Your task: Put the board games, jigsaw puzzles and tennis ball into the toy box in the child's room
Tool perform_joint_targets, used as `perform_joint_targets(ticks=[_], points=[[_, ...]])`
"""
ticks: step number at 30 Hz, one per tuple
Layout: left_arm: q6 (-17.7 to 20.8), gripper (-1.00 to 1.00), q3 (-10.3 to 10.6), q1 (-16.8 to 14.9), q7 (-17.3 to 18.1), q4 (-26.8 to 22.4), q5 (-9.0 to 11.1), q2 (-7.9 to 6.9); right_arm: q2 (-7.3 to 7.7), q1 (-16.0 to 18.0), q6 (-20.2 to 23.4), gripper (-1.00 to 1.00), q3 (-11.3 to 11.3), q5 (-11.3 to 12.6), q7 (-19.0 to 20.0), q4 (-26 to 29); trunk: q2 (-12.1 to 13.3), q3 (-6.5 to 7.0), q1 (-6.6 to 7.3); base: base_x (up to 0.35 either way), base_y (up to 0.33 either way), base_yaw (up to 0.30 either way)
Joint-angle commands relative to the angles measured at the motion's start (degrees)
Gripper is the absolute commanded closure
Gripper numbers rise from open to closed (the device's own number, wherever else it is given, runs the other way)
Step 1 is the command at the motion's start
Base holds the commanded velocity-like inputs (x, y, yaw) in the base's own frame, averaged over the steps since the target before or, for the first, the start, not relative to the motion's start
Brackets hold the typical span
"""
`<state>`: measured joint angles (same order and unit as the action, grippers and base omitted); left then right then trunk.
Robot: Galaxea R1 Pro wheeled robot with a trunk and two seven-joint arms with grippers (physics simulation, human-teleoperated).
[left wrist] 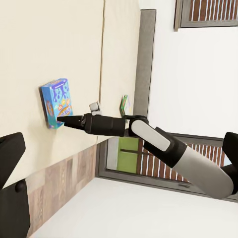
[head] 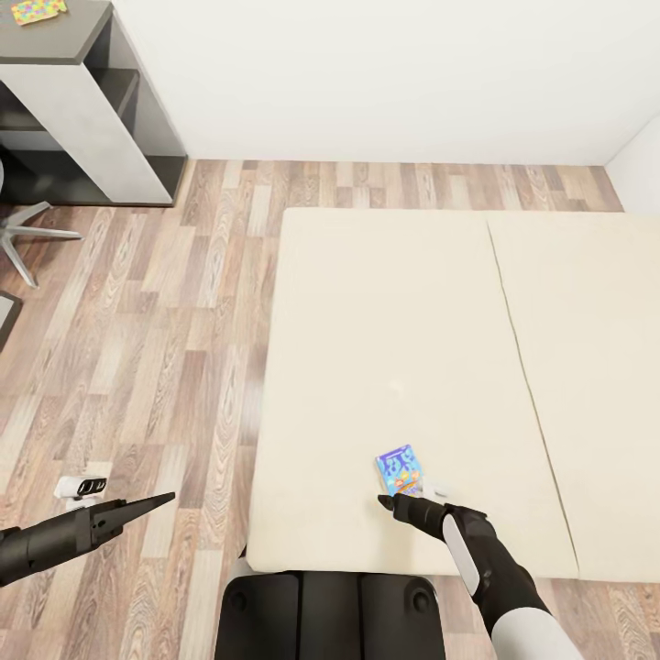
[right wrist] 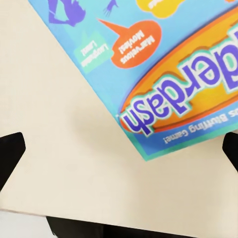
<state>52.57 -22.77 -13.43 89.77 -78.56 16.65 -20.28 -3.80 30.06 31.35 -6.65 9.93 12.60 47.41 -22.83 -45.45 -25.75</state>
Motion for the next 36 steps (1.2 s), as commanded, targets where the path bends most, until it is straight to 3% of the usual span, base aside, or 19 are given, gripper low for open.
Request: perform_joint_targets(ticks=[1,26,36], points=[[0.61,-1.0,0.0,-0.01,0.23,-0.01,-0.04,-0.02,-0.07,0.04,0.38,-1.0,-0.29,0.09,0.23,0.07,-0.09,-0.06,-0.03,0.0,0.005,0.0],[0.61,-1.0,0.0,-0.01,0.23,-0.01,-0.04,-0.02,0.02,0.09,1.1,-1.0,-0.29,-0.19,0.03,0.78,-0.09,-0.06,-0.03,0.0,0.0,0.0],[0.6,-1.0,0.0,-0.01,0.23,-0.01,-0.04,-0.04,0.02,0.2,6.72,-1.0,-0.31,-0.76,-0.43,2.37,-0.09,-0.06,-0.03,0.0,0.0,0.0]])
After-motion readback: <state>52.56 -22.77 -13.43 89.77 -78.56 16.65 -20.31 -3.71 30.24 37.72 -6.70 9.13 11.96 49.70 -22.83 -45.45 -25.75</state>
